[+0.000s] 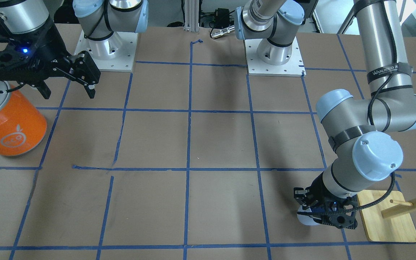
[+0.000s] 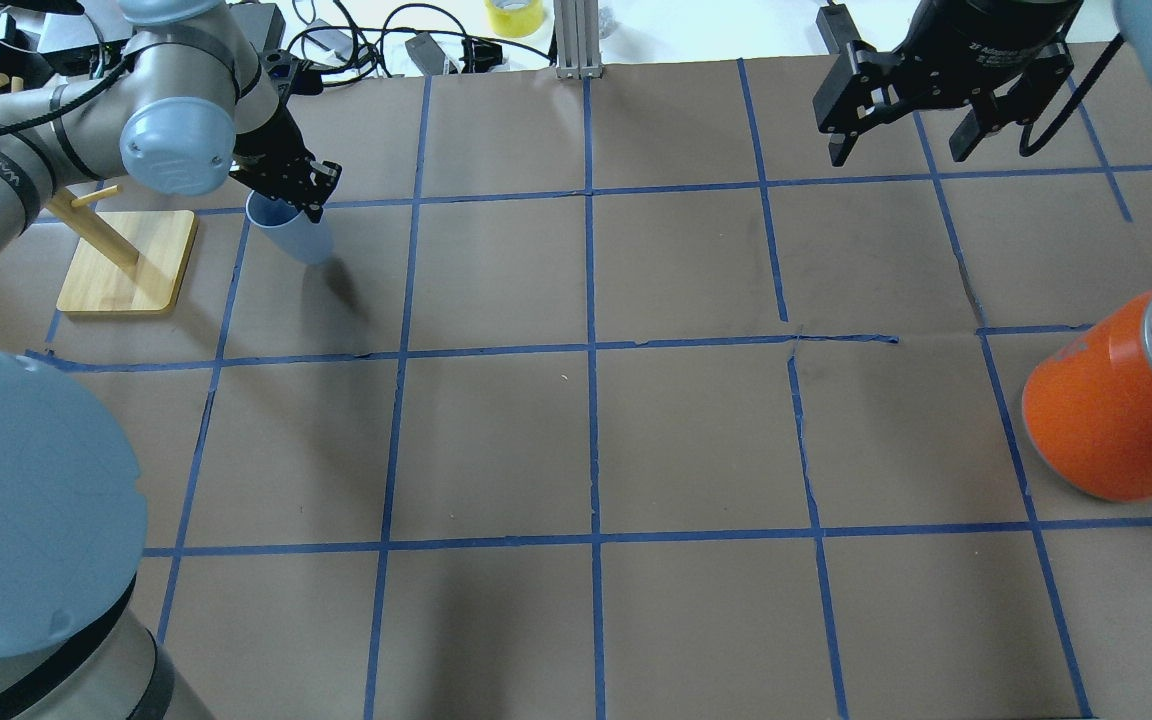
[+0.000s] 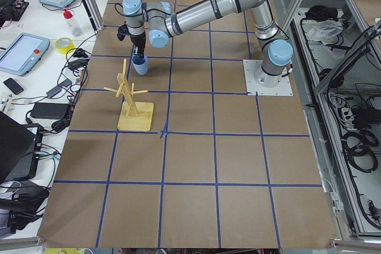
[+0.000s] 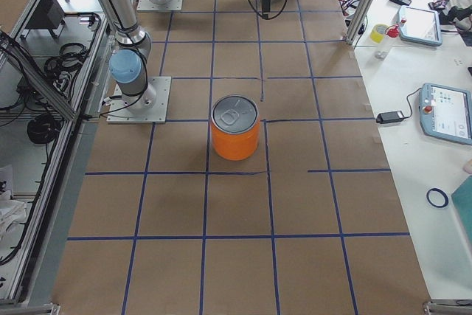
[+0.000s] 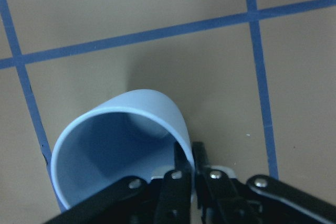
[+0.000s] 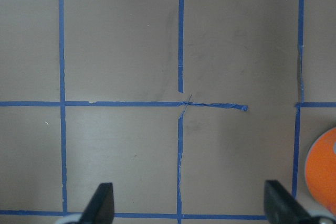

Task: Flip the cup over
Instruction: 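Rotate the cup upright with the left gripper and lower it onto the table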

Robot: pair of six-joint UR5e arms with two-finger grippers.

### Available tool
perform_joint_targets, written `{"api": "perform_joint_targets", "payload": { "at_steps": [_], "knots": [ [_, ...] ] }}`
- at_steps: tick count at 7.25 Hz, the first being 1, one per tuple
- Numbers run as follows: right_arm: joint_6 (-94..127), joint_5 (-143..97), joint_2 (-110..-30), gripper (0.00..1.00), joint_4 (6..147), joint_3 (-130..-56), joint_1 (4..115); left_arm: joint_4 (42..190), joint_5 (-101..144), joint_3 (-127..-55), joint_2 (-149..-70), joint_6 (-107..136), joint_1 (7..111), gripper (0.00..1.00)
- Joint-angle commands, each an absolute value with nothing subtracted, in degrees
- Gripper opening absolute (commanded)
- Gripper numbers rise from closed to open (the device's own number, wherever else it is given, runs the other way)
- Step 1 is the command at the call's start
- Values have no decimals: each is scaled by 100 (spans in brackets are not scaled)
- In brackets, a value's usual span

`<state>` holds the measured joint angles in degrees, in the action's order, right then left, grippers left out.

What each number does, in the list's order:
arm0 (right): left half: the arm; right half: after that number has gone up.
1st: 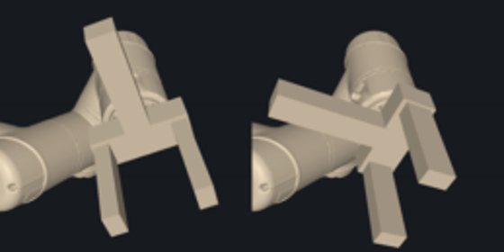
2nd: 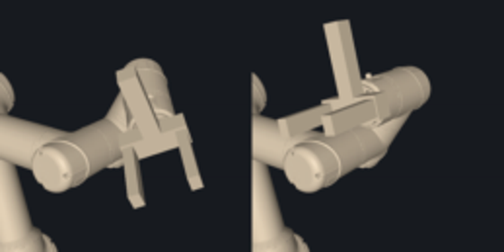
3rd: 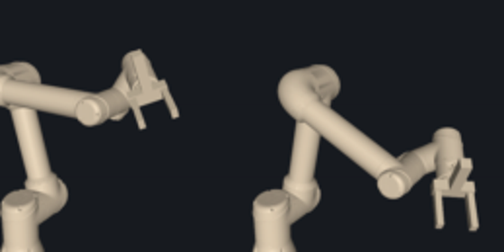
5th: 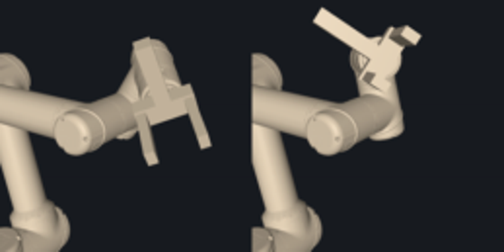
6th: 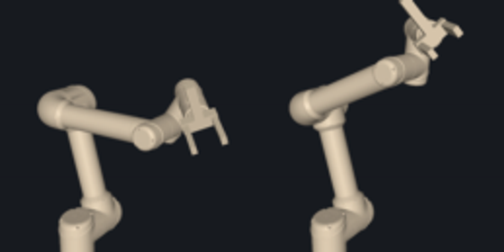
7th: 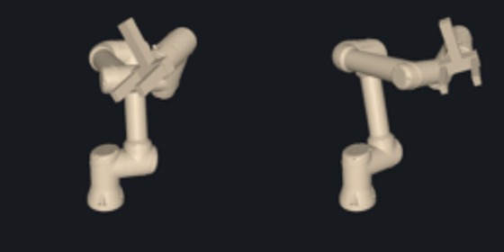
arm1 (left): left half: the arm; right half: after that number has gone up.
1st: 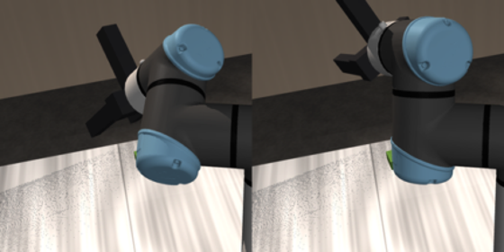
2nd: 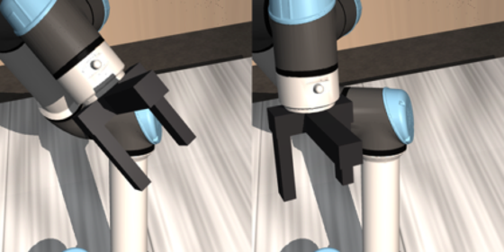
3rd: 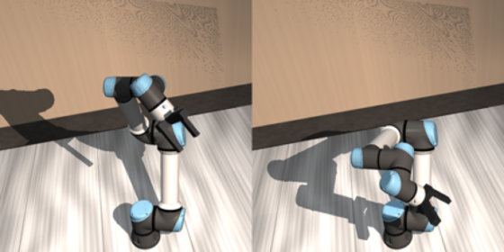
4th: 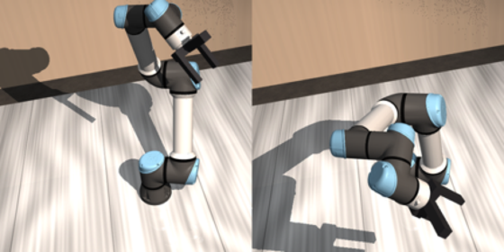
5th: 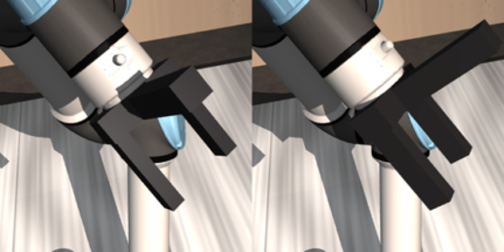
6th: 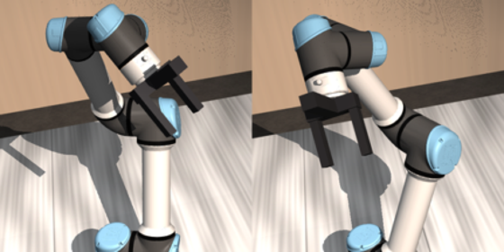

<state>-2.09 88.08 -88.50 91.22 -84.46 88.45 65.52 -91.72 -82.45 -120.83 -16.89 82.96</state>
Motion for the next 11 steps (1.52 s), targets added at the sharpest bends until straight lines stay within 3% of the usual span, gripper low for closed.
{"api": "perform_joint_targets", "payload": {
  "at_steps": [1, 5, 6, 7, 11],
  "knots": [
    [-211, 8815, -8851, 100, 9123, -8455, 8842, 6531, -9264, -8235, -12103, -1652, 8393, 0],
    [-202, 8815, -8851, 100, 9123, -8455, 8842, 6214, -9079, -8306, -12111, -1652, 8411, 2],
    [-202, 8824, -8859, 100, 9123, -8446, 8842, 6231, -9097, -8306, -12120, -1661, 8411, 76],
    [-202, 8824, -8859, 100, 9123, -8455, 8842, 6249, -9097, -8306, -12138, -1652, 8411, 100],
    [-202, 8833, -8859, 100, 9123, -8446, 8842, 6564, -9088, -8244, -11245, -1486, 8612, 100]
  ]
}}
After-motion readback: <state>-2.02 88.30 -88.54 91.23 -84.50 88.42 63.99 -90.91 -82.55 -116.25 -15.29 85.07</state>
